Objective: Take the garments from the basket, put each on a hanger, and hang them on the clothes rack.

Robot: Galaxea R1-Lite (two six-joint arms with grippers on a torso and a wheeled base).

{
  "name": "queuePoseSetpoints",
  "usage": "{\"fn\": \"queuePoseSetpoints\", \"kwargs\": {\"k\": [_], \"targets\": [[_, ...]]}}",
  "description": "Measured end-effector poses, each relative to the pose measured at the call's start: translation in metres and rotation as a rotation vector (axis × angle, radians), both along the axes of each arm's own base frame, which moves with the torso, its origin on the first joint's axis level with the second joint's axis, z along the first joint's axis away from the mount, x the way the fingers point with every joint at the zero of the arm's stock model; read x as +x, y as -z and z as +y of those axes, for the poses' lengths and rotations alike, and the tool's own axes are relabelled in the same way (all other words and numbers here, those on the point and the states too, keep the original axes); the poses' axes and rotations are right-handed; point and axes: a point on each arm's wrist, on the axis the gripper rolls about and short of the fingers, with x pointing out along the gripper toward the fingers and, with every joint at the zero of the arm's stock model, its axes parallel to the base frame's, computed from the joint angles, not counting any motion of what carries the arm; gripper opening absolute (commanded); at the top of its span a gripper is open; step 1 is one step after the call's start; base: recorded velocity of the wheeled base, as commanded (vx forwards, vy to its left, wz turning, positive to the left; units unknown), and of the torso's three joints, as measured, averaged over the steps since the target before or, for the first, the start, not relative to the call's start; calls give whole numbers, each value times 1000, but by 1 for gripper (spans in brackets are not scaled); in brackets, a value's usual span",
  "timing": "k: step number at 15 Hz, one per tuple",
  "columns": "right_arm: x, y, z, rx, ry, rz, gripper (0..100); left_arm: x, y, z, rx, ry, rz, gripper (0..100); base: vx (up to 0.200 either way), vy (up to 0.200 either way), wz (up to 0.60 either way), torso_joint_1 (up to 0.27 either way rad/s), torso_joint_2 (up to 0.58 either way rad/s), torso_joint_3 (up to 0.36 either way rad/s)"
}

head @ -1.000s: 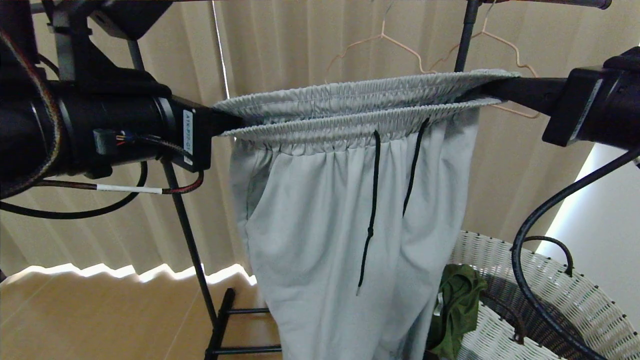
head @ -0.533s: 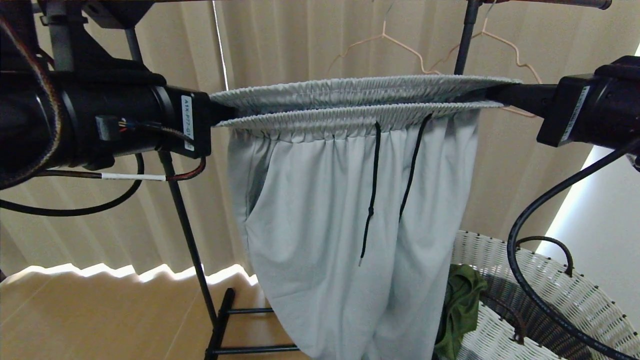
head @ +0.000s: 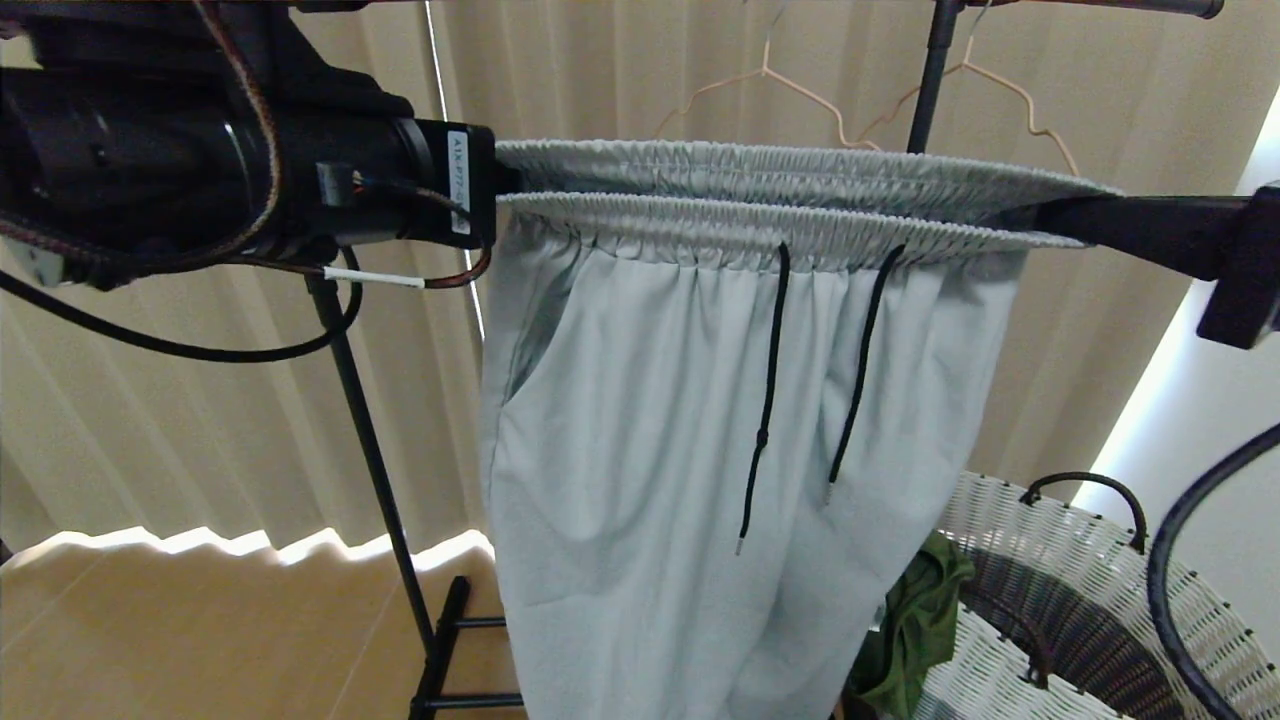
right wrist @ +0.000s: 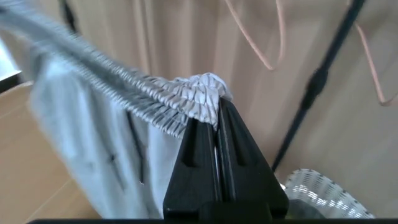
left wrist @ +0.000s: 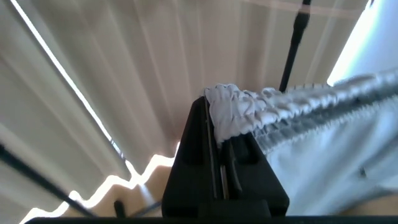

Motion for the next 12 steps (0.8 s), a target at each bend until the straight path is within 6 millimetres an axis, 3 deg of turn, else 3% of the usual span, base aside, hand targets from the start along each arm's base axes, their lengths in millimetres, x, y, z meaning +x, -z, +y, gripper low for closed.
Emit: {"fn": "queuePoseSetpoints", "kwargs": {"k": [3,5,9,12], "targets": [[-30,3,5,-9,-131,13,0,15,-6,-11,-19,1,-23,0,0,0,0,0,0,0],[-38,4,6,-4,-170,6,0,19,-3,-16,-15,10,-17,0,0,0,0,0,0,0],[-38,4,7,-6,-172,7,0,21,2,-19,0,13,4,0,0,0,0,0,0,0],[-21,2,4,11,-88,-15,0,9,3,-11,29,20,46,0,0,0,0,0,0,0]]}}
